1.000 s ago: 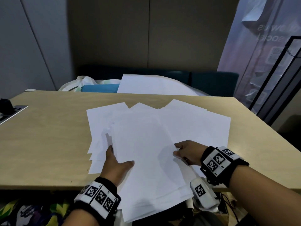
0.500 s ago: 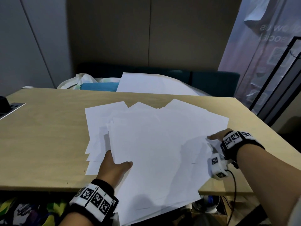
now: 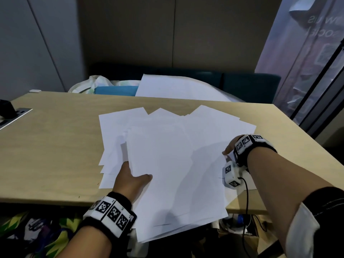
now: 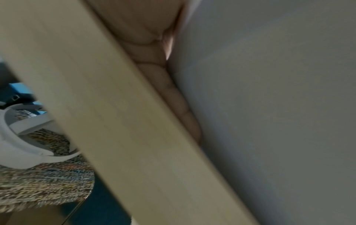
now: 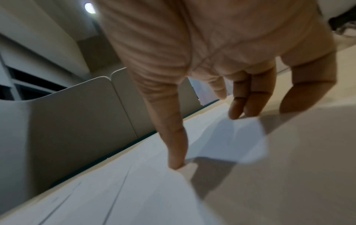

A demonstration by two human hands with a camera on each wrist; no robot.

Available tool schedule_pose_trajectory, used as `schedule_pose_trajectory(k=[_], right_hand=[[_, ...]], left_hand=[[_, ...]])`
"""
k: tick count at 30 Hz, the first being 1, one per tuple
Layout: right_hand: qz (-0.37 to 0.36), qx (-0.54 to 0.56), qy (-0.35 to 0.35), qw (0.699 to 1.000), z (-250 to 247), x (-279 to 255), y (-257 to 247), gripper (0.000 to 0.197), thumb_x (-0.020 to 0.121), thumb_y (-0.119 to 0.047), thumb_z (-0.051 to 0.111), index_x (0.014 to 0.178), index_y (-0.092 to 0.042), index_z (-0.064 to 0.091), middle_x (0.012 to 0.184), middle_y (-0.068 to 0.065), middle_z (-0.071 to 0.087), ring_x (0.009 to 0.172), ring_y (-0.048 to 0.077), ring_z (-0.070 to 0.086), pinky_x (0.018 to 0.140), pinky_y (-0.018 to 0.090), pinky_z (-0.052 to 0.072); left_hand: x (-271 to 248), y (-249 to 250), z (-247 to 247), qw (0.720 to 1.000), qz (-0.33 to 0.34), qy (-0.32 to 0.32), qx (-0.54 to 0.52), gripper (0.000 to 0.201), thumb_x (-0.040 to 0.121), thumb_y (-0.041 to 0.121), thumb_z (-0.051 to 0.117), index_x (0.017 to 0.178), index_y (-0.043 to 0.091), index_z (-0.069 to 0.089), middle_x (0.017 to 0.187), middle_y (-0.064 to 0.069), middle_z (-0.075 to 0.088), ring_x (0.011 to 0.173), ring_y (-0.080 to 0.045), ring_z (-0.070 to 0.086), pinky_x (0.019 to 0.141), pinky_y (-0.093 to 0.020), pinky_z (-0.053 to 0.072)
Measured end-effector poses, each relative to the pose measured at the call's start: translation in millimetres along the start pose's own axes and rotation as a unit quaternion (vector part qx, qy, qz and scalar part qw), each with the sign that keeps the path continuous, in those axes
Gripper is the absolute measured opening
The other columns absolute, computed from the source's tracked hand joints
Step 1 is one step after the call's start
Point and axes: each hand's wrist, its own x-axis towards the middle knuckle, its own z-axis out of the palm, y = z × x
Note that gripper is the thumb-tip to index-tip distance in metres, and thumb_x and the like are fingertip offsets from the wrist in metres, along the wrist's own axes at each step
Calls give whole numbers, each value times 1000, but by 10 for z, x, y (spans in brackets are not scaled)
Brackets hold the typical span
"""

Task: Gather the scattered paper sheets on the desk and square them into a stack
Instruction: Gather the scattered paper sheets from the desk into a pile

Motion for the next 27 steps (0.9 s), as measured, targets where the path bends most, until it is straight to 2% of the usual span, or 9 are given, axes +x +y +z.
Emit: schedule_pose_trajectory(k=[2, 6, 9, 12, 14, 16, 19, 24, 27], right_hand=[[-17, -19, 29, 999, 18, 32, 46, 37, 90, -34, 61, 122, -14, 65, 133, 3, 59, 119, 23, 58, 88, 15, 48], [-7, -4, 46, 999, 63, 18, -43, 49, 92, -40, 54, 136, -18, 51, 144, 5, 48, 130, 26, 47, 107, 38, 40], [-33, 9, 81, 996, 79, 16, -119, 58, 95, -47, 47, 148, -33, 27, 155, 0, 30, 139, 26, 35, 109, 39, 35], [-13, 35, 59, 998, 145, 82, -25, 67, 96, -42, 48, 152, -21, 19, 157, 6, 25, 140, 28, 33, 110, 39, 34], [-23, 69, 79, 994, 187, 165, 43, 76, 89, -47, 53, 152, -26, 16, 155, 5, 28, 138, 28, 36, 109, 40, 37], [-12, 143, 85, 986, 208, 218, 111, 81, 80, -50, 63, 149, -26, 28, 146, 6, 43, 128, 29, 49, 99, 37, 46], [38, 300, 116, 946, 102, 324, 124, 65, 73, -32, 79, 128, -6, 56, 128, 15, 59, 115, 34, 58, 87, 36, 49], [51, 355, 148, 922, -119, 259, 51, 65, 76, -24, 79, 131, -3, 53, 134, 14, 56, 124, 32, 52, 104, 38, 43], [14, 360, 219, 907, -282, 214, 57, 50, 76, -19, 78, 120, -3, 62, 119, 14, 65, 106, 31, 60, 83, 29, 44]], left_hand=[[-2, -2, -2, 1000, -1, -1, -3, 46, 74, 4, 76, 111, 16, 52, 100, 2, 65, 94, -20, 63, 82, -31, 46], [-11, -3, 1, 1000, 3, -2, -3, 45, 75, 5, 75, 111, 18, 51, 100, 4, 65, 94, -17, 63, 82, -31, 45], [-12, 3, 3, 1000, 7, -3, -1, 45, 75, 5, 75, 110, 19, 50, 100, 4, 64, 94, -18, 63, 84, -32, 46], [-7, -1, 7, 1000, 9, -2, -3, 45, 75, 5, 75, 109, 19, 50, 100, 5, 64, 93, -18, 62, 85, -32, 45], [-10, -1, 7, 1000, 10, -1, -6, 45, 75, 4, 74, 109, 20, 50, 99, 6, 64, 93, -18, 62, 84, -31, 45], [-9, 2, 6, 1000, 11, 1, -9, 46, 75, 3, 75, 109, 20, 50, 99, 5, 64, 93, -19, 63, 84, -31, 45], [-10, -1, 7, 1000, 9, 2, -9, 45, 75, 5, 75, 109, 20, 49, 100, 5, 64, 93, -19, 63, 84, -31, 46], [-1, -5, 9, 1000, 11, 4, -5, 45, 75, 6, 75, 109, 19, 49, 98, 6, 63, 92, -20, 62, 83, -31, 45], [-15, -1, 13, 1000, 12, 4, -10, 44, 75, 4, 74, 109, 19, 49, 97, 5, 63, 91, -20, 62, 81, -30, 45]])
